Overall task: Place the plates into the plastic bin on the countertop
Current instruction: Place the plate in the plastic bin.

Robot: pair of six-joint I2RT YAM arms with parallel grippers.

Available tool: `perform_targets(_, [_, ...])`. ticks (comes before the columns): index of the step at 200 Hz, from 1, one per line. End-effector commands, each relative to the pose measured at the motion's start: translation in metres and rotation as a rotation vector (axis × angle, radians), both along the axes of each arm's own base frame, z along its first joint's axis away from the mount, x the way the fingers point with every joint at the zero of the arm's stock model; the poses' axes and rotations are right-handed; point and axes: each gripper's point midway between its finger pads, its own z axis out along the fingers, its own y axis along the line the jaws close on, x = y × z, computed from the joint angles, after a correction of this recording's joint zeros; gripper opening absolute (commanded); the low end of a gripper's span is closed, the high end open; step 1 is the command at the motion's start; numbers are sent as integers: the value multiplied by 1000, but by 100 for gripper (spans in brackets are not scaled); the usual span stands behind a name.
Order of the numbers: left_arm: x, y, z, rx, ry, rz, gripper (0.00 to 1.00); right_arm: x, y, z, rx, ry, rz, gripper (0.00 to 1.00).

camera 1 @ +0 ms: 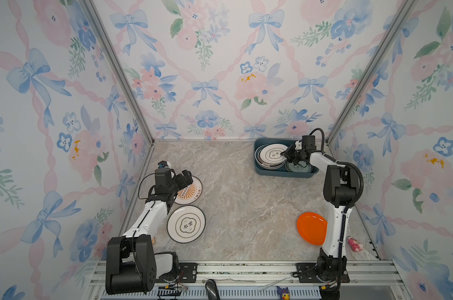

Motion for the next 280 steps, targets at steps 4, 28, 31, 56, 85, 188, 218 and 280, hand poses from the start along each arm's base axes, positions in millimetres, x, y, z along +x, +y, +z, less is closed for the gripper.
perform_targets(4, [0,-1,-9,-23,11,-5,97,-7,0,0,-76,35,21,36])
perform_targets(28, [-1,0,-9,-23,11,-3,97,-17,-3,4,-179,63,50,44])
perform_targets(31, [-1,0,-8,-23,9,-3,97,-18,-3,5,-190,67,54,44])
perform_targets(56, [-3,2,-8,-16,11,6,97,-25,-8,10,-278,81,84,47])
perform_targets(85, [-4,7,-16,8,40,29,97,-32,-15,20,-359,76,94,49])
perform_targets(188, [-13,23,-35,29,100,89,98,-45,-38,36,-405,68,80,51])
perform_targets(218, [-17,30,-42,42,124,120,97,-58,-41,59,-406,18,70,51])
perform_targets(280, [-26,39,-80,-86,185,150,94,-112,-36,107,-379,-107,65,51])
